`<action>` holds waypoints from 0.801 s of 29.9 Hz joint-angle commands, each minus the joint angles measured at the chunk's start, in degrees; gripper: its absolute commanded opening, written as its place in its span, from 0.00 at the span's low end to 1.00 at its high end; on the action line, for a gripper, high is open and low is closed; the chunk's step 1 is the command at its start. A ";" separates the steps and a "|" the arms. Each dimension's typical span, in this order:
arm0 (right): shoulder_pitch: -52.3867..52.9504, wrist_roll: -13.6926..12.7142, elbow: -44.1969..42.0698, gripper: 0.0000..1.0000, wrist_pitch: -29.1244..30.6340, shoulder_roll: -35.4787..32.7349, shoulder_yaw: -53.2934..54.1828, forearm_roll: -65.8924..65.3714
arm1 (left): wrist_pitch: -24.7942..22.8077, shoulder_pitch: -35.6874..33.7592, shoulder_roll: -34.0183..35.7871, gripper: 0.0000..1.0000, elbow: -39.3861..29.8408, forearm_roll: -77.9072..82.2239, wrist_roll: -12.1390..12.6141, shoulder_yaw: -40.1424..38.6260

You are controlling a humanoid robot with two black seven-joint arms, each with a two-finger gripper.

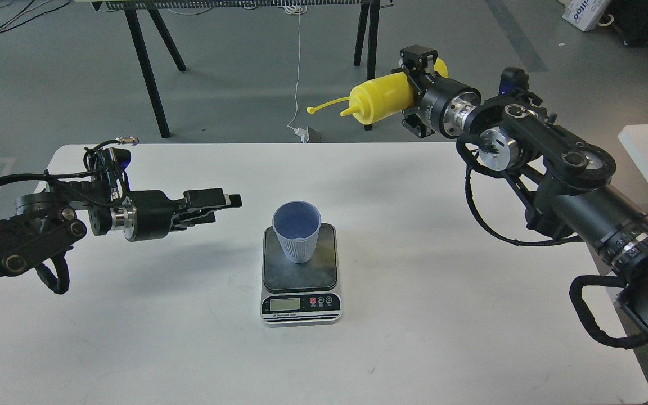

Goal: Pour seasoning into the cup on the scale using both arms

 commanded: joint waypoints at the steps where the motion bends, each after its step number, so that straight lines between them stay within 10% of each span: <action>1: 1.21 0.05 -0.15 0.02 -0.53 2.95 -4.71 -3.74 | 0.00 0.56 0.02 1.00 0.05 0.01 0.01 -0.70; 24: 6.22 0.13 -0.15 0.02 -1.50 5.07 -23.35 -9.89 | 0.00 1.44 -0.78 1.00 7.69 -3.51 0.01 -0.70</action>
